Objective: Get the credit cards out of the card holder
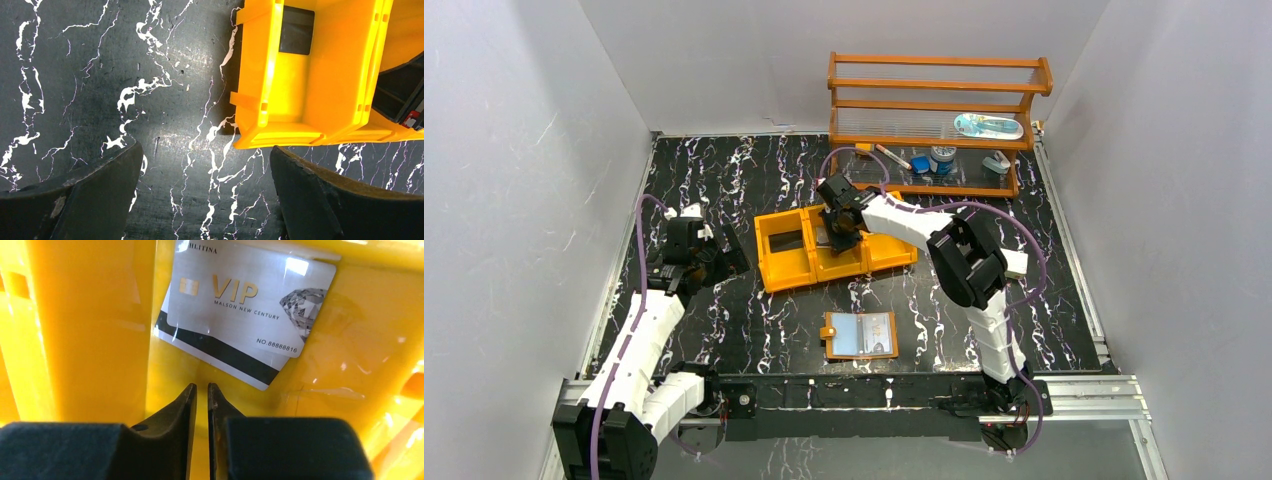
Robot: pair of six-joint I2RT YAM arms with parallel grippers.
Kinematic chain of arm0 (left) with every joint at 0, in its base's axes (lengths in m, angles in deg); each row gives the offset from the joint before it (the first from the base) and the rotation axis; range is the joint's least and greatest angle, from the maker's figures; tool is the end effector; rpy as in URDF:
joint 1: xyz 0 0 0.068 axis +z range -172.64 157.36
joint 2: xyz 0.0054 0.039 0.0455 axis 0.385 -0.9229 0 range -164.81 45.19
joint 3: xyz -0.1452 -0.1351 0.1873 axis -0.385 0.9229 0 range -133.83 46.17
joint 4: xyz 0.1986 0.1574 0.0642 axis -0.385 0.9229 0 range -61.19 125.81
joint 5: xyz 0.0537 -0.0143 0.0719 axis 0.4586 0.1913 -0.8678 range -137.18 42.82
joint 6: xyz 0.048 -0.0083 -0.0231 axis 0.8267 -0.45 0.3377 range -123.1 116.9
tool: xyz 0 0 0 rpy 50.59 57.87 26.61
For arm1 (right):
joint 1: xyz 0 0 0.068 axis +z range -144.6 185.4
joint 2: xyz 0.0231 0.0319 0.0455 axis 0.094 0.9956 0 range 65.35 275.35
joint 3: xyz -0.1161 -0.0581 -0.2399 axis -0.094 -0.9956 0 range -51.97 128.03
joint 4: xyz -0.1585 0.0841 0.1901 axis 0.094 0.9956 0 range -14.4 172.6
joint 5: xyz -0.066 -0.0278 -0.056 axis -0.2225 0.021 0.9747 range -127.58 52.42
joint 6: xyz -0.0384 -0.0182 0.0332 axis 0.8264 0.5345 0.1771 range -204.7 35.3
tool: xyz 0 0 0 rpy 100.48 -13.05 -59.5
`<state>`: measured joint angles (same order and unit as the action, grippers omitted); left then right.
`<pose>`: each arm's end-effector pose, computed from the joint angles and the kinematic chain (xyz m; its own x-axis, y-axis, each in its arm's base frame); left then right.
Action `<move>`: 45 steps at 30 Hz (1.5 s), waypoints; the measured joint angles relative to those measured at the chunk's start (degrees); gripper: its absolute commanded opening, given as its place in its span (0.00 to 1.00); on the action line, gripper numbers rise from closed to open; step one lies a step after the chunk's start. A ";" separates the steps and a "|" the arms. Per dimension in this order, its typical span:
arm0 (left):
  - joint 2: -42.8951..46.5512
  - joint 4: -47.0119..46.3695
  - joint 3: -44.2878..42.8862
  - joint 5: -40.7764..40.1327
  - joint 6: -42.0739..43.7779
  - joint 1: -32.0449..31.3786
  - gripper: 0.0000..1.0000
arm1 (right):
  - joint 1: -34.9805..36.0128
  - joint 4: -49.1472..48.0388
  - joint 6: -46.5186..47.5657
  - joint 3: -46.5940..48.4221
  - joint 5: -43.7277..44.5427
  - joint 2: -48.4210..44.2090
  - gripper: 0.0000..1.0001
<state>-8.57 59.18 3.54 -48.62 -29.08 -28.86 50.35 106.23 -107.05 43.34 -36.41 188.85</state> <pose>0.1969 -0.0205 0.2655 -0.6314 -0.3718 -0.6805 -0.2080 0.9266 -0.3132 0.3307 0.3293 0.1770 -0.8258 -0.2872 -0.4854 -0.4161 0.8912 0.1807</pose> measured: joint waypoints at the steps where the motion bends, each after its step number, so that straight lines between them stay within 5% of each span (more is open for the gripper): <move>1: -0.07 0.00 0.02 0.04 0.00 0.00 0.98 | 0.15 0.11 -0.31 0.17 0.44 0.00 0.23; 22: -1.07 -0.35 0.02 0.83 0.02 0.00 0.98 | 1.90 -2.93 -6.01 0.52 17.44 1.38 0.37; 45: -1.36 -0.37 0.02 1.46 0.22 0.00 0.98 | 2.21 -5.16 -5.70 -2.49 15.15 -5.46 0.48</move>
<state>-9.92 58.81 3.56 -47.15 -28.86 -28.86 52.55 101.07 -112.75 40.85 -21.26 183.39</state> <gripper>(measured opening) 0.983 0.463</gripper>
